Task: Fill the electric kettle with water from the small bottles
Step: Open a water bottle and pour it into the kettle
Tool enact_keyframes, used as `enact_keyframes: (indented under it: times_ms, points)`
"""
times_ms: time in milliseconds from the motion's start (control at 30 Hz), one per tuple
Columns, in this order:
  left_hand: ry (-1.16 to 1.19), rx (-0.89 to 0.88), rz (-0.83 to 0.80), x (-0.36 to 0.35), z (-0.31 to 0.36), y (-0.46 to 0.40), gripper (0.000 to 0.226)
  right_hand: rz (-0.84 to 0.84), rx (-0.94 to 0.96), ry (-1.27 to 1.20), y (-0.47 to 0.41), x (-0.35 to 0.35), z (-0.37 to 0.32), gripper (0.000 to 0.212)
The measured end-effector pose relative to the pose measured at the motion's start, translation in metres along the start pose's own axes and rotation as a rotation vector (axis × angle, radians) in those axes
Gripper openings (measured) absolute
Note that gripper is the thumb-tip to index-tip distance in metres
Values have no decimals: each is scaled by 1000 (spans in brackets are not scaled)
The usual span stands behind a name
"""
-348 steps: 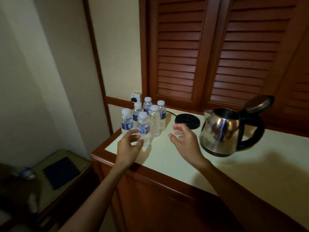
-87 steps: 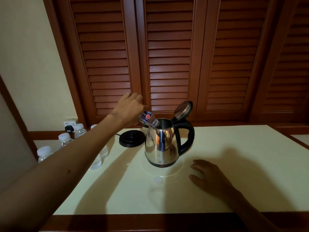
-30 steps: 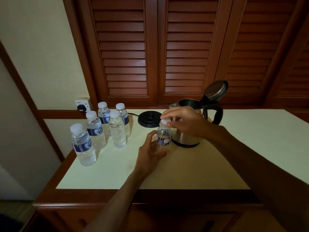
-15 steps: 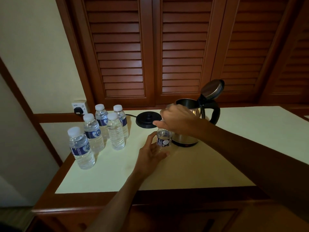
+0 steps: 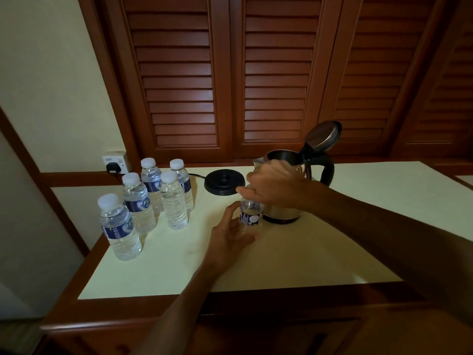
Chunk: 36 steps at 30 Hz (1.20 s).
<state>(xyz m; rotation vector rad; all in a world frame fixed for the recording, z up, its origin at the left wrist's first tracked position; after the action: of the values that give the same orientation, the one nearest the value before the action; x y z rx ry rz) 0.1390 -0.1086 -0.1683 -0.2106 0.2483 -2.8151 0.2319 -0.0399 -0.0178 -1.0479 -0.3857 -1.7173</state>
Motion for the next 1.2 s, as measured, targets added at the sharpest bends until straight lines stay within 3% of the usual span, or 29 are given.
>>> enact_keyframes:
  times_ms: [100, 200, 300, 567, 667, 867, 1000, 1067, 1200]
  points:
    - [4, -25, -13, 1, 1, 1, 70, -55, -51, -53, -2, -3, 3, 57]
    - [22, -30, 4, 5, -1, 1, 72, -119, 102, -237, 0, -2, 11, 51]
    - [30, -36, 5, 6, -3, 0, 73, -69, 170, -425, 9, -14, 21, 41]
    - [46, -64, -22, 3, 0, 1, 75, 133, -78, -853, 29, -40, 9, 37]
    - [34, -71, -25, 2, 3, 2, 74, 224, -185, -903, 35, -43, -3, 26]
    - [9, -81, -20, 0, 7, 5, 75, 302, -394, -1006, 42, -43, -13, 32]
    - [-39, -75, -94, -11, 14, 5, 72, 157, -413, -1177, 59, -56, -16, 51]
    - [-74, -59, -176, -29, 18, 3, 71, 62, -430, -1221, 73, -66, -13, 48]
    - [-214, -35, -305, -74, 26, -4, 65, 52, -582, -1191, 116, -79, 24, 42]
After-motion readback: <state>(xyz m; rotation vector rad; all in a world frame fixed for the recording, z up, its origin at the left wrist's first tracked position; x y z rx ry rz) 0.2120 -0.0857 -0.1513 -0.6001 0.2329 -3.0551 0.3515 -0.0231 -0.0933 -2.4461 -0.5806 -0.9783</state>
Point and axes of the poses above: each hand's wrist, its own y-axis away from the middle knuckle, its own x-axis out of the back of the hand, z = x × y, the point moved 4 cm from there along -y, towards the middle knuckle, and after that the axes turned 13 degrees about y, right-handed, at the moved point
